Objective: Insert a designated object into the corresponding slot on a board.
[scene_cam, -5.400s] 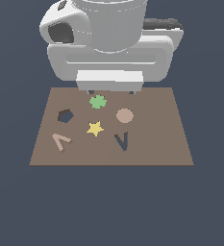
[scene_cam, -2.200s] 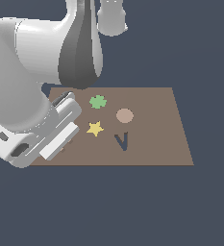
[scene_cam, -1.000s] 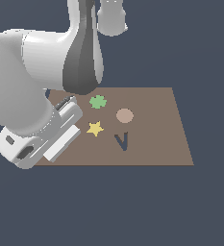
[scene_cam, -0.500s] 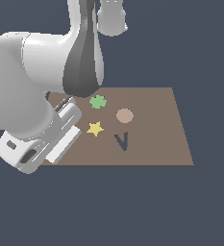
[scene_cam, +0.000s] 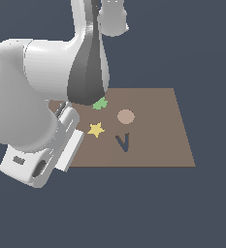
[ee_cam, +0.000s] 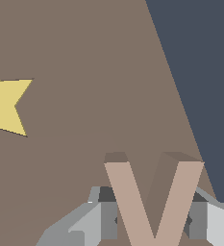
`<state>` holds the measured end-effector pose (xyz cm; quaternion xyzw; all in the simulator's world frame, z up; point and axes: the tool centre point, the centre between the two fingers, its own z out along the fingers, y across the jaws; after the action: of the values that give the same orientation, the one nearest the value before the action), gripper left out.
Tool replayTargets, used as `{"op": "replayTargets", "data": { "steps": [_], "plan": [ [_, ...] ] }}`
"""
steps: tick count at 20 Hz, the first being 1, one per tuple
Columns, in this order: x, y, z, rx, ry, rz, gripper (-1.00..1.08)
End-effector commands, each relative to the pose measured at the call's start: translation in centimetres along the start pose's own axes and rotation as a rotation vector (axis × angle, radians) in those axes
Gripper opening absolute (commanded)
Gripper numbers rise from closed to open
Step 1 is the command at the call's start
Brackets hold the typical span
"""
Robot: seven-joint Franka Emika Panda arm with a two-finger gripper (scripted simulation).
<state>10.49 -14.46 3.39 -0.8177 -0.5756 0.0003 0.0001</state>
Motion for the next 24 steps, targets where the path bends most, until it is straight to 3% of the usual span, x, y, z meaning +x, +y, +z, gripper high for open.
{"op": "replayTargets", "data": {
  "steps": [1,13,24],
  "plan": [
    [0.7,0.5,0.0,0.000,0.000,-0.081,-1.00],
    [5.6,1.9,-0.2,-0.001,0.000,-0.576,-1.00],
    [10.2,1.0,-0.3,-0.002,0.000,-1.016,-1.00]
  ]
}}
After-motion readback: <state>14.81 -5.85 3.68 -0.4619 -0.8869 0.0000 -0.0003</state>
